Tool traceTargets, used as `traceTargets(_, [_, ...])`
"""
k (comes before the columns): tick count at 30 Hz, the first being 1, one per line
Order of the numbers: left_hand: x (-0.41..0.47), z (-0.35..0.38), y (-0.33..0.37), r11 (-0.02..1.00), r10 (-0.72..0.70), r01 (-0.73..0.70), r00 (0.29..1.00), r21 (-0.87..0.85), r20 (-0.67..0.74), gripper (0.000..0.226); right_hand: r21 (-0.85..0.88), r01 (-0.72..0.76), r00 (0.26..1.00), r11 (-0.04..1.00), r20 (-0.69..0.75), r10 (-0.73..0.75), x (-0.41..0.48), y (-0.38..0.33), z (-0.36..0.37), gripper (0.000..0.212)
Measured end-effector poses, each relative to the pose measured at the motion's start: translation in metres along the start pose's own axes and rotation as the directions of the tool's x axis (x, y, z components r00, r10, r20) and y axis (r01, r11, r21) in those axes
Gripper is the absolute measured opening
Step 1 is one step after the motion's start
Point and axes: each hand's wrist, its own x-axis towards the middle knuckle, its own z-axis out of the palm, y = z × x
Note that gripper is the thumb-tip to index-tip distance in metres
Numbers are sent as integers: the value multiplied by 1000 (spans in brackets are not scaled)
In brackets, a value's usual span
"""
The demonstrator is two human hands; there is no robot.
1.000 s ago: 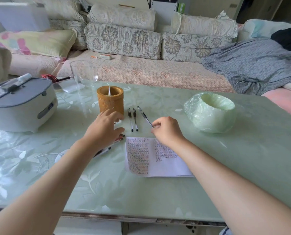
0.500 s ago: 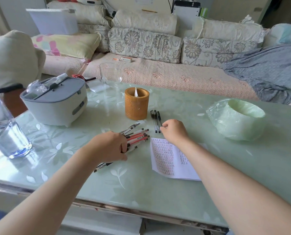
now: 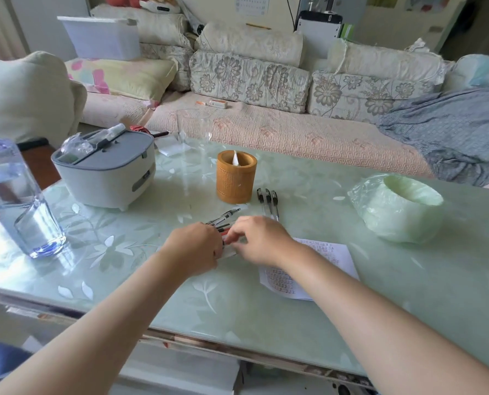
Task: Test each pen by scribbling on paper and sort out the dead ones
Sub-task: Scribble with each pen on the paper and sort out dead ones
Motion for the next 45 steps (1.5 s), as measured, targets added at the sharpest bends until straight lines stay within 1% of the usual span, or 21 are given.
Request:
traceTargets(2, [-3,0,0,999,12,-12,1000,-31,10,22,-97,79,997,992,25,-77,-5,-6,7,18])
traceTargets(4, [-6,1,-3,997,21,-21,1000,-79,8,22,-152,119,993,981,36,-115,-7,-7,12,19])
traceTargets(8, [-6,1,-12,975,30,-38,999,-217,-40,19,-95,118,993,988,12,-118,-7,-4,10,19])
traceTargets(10, [-6,-2,-14,958,18,-33,998,-285,-55,20,-51,90,996,995,-21,-91,-7,-1,3,18])
traceTargets(12, [-6,-6,-17,945,-1,-10,999,-326,-33,15,-35,43,998,998,-54,-45,-11,5,-5,14])
traceTargets(14, [-5,-8,-21,948,-21,18,1000,-319,-4,14,-10,-10,998,1000,-64,10,-18,13,-13,11])
traceTargets(18, [-3,-14,-18,945,-31,41,999,-325,35,20,31,-103,993,994,-59,105,-31,29,-25,11])
traceTargets(21, [-1,-18,-6,931,4,17,998,-365,58,20,43,-141,986,989,-85,144,-40,35,-32,9])
traceTargets(25, [2,-23,12,917,38,-32,999,-398,9,21,10,-195,979,981,-60,195,-57,36,-37,15])
traceTargets(27, [5,-26,25,906,73,-73,997,-417,-17,20,66,-215,976,974,-18,217,-66,35,-38,21])
traceTargets(29, [8,-29,39,887,118,-126,992,-445,-46,21,159,-231,973,960,9,232,-75,33,-40,24])
traceTargets(32, [14,-30,59,847,165,-176,984,-501,-67,22,269,-256,962,928,-20,271,-88,38,-47,19])
traceTargets(35, [20,-30,74,789,196,-221,975,-573,-106,14,210,-250,961,945,-65,269,-99,53,-56,16])
traceTargets(39, [27,-27,89,778,214,-264,964,-570,-155,6,143,-262,958,954,-80,275,-106,67,-59,17])
traceTargets(45, [38,-23,106,749,191,-270,962,-605,-193,5,175,-224,968,959,-75,240,-106,74,-52,18])
